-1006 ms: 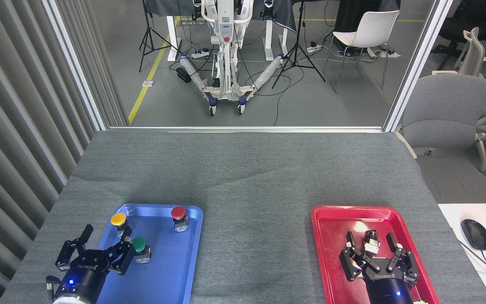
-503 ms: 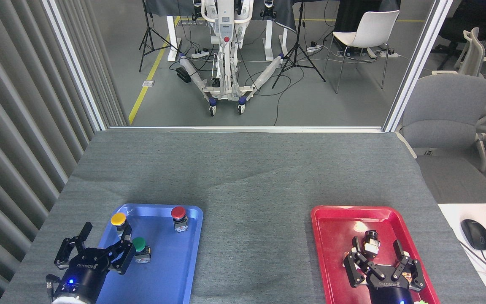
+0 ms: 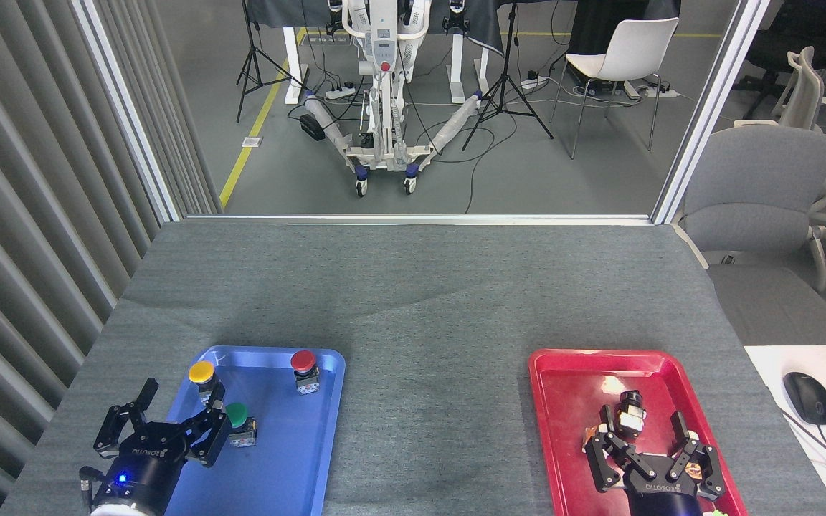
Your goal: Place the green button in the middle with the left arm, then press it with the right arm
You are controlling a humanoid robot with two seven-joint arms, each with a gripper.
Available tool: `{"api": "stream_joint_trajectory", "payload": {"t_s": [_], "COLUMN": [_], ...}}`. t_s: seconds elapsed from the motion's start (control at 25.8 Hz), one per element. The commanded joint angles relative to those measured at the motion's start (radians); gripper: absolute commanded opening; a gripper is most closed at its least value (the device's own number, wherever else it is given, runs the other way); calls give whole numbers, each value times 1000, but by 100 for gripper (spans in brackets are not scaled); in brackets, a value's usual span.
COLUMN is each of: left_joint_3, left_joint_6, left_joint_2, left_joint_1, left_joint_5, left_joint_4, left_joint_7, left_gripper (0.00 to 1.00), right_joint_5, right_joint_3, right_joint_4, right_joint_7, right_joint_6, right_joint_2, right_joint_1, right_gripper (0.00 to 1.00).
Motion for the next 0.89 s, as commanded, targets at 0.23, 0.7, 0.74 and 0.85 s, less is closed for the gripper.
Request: {"api": "stream_joint_trajectory", "payload": {"t_s": [0.23, 0.7, 0.74, 0.85], "left_joint_3": [0, 0, 0, 0], "left_joint_6": [-38, -71, -71, -76], "left_joint_2": [10, 1, 1, -1], "left_joint_1": [2, 10, 10, 10], "left_joint_5": [4, 1, 3, 7], "left_joint_4": [0, -8, -8, -9], "left_joint_7": [6, 4, 4, 6], "left_gripper": [100, 99, 99, 99], "right_joint_5": [-7, -6, -4, -4], "right_joint_3": [7, -2, -2, -2], "right_joint_4": [-2, -7, -8, -7], "right_joint_7": [4, -3, -4, -4], "right_joint_6": [-10, -44, -44, -44], "right_joint_2": [-18, -20, -21, -21], "right_joint_1": [0, 14, 14, 14], "right_gripper": [100, 100, 100, 100]}}
